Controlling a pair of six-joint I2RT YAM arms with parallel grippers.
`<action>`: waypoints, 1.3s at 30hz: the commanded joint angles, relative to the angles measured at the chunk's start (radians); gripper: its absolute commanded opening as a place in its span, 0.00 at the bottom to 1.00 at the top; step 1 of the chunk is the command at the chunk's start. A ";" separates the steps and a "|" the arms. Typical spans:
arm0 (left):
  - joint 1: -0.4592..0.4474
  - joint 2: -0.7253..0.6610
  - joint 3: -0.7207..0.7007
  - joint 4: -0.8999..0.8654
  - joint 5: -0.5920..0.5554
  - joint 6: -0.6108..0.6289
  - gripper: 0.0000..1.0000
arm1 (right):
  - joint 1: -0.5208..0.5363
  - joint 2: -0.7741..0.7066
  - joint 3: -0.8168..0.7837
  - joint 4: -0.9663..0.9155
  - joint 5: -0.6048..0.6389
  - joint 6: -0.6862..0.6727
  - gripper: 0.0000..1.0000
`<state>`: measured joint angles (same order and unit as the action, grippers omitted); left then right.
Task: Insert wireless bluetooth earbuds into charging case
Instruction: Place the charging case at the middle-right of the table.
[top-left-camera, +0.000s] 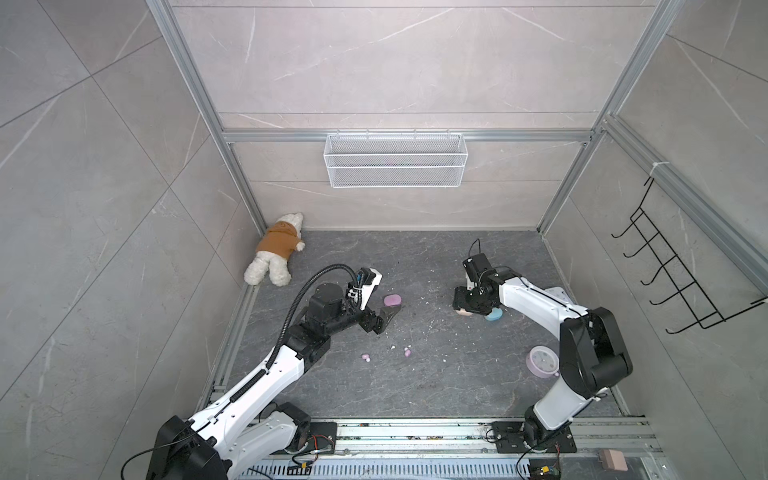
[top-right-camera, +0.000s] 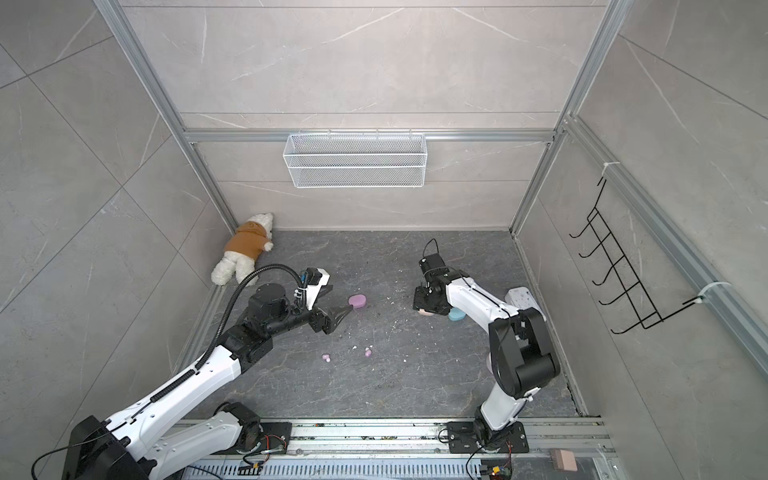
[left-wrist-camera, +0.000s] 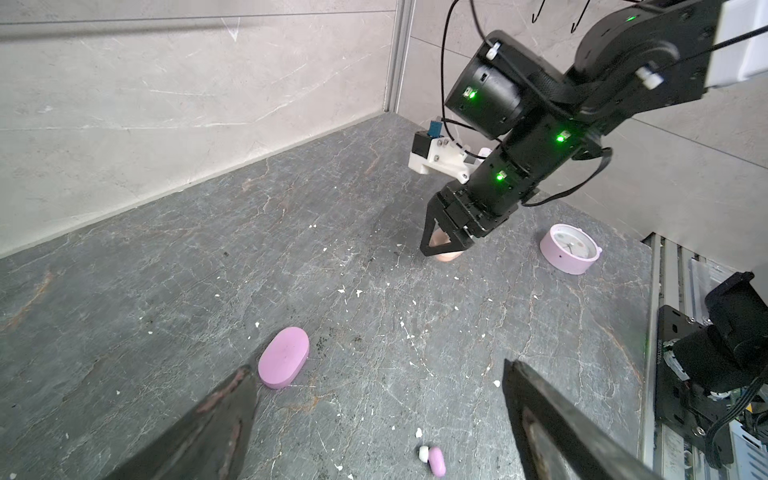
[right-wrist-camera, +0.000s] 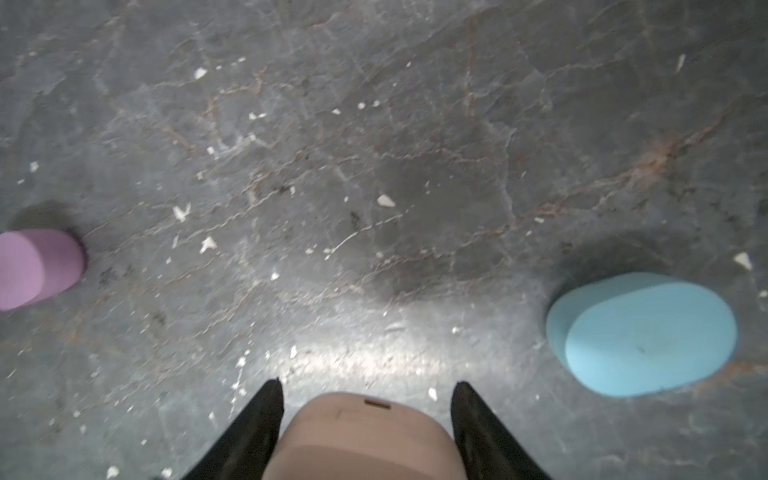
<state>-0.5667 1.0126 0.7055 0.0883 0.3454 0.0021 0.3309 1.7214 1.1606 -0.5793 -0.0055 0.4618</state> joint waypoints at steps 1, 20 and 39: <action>0.007 -0.022 0.002 -0.002 0.000 -0.014 0.95 | -0.033 0.051 0.023 0.058 0.039 -0.037 0.53; 0.011 -0.021 -0.005 0.007 -0.014 -0.002 0.95 | -0.044 0.167 -0.015 0.091 0.021 0.000 0.66; 0.286 -0.108 -0.024 -0.160 0.025 -0.218 0.96 | 0.176 0.010 0.250 -0.161 0.029 -0.017 0.91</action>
<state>-0.3374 0.9356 0.6930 -0.0254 0.3229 -0.1310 0.4343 1.7088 1.3293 -0.6640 0.0490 0.4511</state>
